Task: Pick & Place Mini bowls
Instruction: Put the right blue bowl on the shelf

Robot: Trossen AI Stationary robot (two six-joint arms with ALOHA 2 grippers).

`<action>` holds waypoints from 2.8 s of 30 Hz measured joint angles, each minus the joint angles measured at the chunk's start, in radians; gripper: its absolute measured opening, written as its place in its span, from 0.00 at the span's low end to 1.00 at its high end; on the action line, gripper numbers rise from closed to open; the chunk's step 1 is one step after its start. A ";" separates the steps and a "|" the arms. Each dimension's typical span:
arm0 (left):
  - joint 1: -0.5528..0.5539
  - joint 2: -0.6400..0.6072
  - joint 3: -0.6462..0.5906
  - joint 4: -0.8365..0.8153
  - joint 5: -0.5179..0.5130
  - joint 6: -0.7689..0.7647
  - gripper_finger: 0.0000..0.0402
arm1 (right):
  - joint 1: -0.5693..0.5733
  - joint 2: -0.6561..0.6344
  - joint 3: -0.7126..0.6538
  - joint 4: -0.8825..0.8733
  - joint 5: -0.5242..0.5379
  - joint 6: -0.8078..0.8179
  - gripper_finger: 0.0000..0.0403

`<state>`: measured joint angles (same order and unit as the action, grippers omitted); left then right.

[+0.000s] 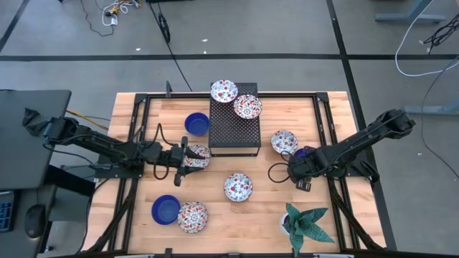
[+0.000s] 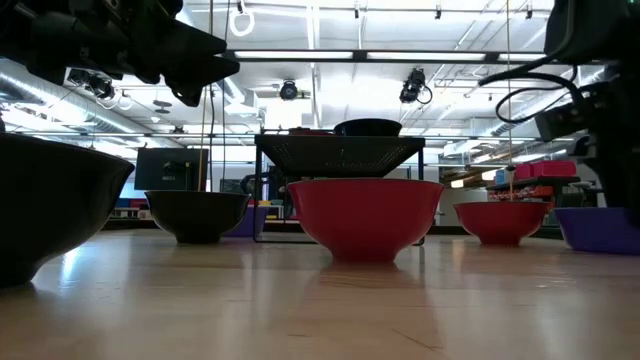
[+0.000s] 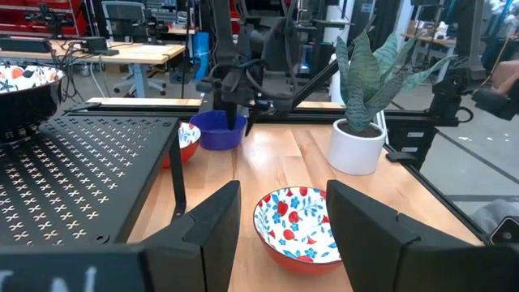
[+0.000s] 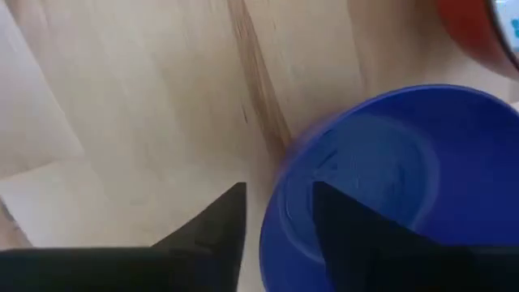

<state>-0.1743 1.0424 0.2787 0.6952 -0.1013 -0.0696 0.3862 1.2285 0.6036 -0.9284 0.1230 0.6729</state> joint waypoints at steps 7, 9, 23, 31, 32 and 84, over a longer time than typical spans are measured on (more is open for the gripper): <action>0.000 -0.001 0.000 0.001 0.000 0.001 0.47 | 0.000 0.000 0.013 -0.021 -0.037 0.000 0.06; 0.000 -0.001 0.000 0.004 0.000 0.001 0.47 | 0.000 0.000 0.050 -0.053 -0.067 -0.007 0.02; 0.000 -0.001 0.000 0.010 -0.002 0.002 0.47 | 0.012 0.008 0.691 -0.294 -0.066 -0.185 0.01; 0.000 -0.001 0.001 0.011 -0.003 0.003 0.47 | -0.051 0.174 0.940 -0.044 0.027 -0.705 0.01; 0.000 -0.001 0.001 0.011 -0.003 0.003 0.47 | -0.065 0.208 0.960 -0.022 0.027 -0.777 0.01; 0.000 -0.001 0.001 0.011 -0.003 -0.022 0.47 | -0.433 0.585 1.038 0.113 -0.053 -1.204 0.04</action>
<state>-0.1745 1.0416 0.2794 0.7059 -0.1040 -0.0917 -0.0463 1.8138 1.6421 -0.8155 0.0700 -0.5312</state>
